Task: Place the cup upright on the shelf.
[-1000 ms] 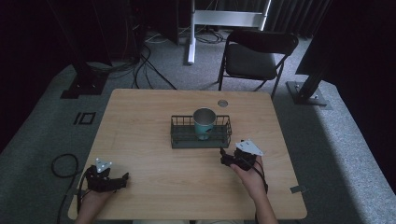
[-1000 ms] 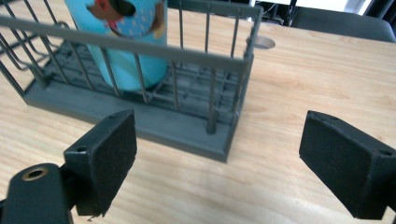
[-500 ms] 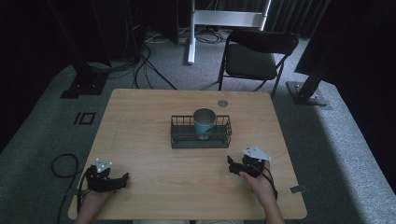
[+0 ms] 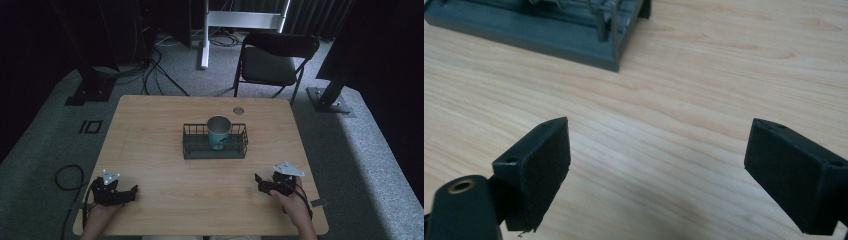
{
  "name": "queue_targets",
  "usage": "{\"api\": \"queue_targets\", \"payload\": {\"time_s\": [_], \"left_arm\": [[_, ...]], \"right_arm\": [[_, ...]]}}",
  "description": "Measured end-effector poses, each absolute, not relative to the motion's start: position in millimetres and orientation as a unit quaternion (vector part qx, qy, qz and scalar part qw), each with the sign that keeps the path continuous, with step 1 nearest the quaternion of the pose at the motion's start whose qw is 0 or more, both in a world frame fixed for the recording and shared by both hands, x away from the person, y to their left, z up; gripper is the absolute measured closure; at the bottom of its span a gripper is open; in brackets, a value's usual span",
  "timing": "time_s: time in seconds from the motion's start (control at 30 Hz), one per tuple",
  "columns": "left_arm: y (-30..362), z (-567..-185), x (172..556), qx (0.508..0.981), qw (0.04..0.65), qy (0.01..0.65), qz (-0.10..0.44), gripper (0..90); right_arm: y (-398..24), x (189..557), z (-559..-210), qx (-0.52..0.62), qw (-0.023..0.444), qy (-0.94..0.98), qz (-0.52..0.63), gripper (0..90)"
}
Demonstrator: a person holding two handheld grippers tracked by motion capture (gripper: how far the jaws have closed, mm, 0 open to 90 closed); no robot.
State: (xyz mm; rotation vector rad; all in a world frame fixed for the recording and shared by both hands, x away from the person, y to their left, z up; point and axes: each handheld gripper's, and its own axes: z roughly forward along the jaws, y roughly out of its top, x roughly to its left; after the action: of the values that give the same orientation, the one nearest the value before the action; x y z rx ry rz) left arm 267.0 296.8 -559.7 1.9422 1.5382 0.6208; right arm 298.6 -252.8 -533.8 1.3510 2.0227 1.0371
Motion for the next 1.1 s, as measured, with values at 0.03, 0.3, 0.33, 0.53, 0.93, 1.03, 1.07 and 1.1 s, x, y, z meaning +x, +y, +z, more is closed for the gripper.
{"api": "queue_targets", "payload": {"time_s": [0.03,0.3,0.33,0.53,0.93,1.03,1.07,1.1], "left_arm": [[297,-560,267,0.728,0.289,0.576,0.233,1.4],[297,-560,267,0.728,0.289,0.576,0.233,1.4],[297,-560,267,0.728,0.290,0.576,0.233,1.4],[297,-560,267,0.728,0.289,0.576,0.233,1.4],[297,-560,267,0.728,0.290,0.576,0.233,1.4],[297,-560,267,0.728,0.289,0.576,0.233,1.4],[297,-560,267,0.728,0.290,0.576,0.233,1.4],[297,-560,267,0.728,0.289,0.576,0.233,1.4]], "right_arm": [[-255,298,-534,0.497,0.243,0.741,0.380,10.9],[-272,293,-541,0.505,0.219,0.753,0.361,10.9],[-274,292,-542,0.506,0.216,0.755,0.356,10.9],[-279,291,-548,0.508,0.210,0.764,0.337,10.9],[-279,293,-560,0.500,0.212,0.772,0.331,10.9],[-279,293,-560,0.500,0.211,0.771,0.332,10.9],[-279,293,-560,0.500,0.211,0.771,0.332,10.9],[-279,293,-560,0.500,0.211,0.771,0.332,10.9]]}}
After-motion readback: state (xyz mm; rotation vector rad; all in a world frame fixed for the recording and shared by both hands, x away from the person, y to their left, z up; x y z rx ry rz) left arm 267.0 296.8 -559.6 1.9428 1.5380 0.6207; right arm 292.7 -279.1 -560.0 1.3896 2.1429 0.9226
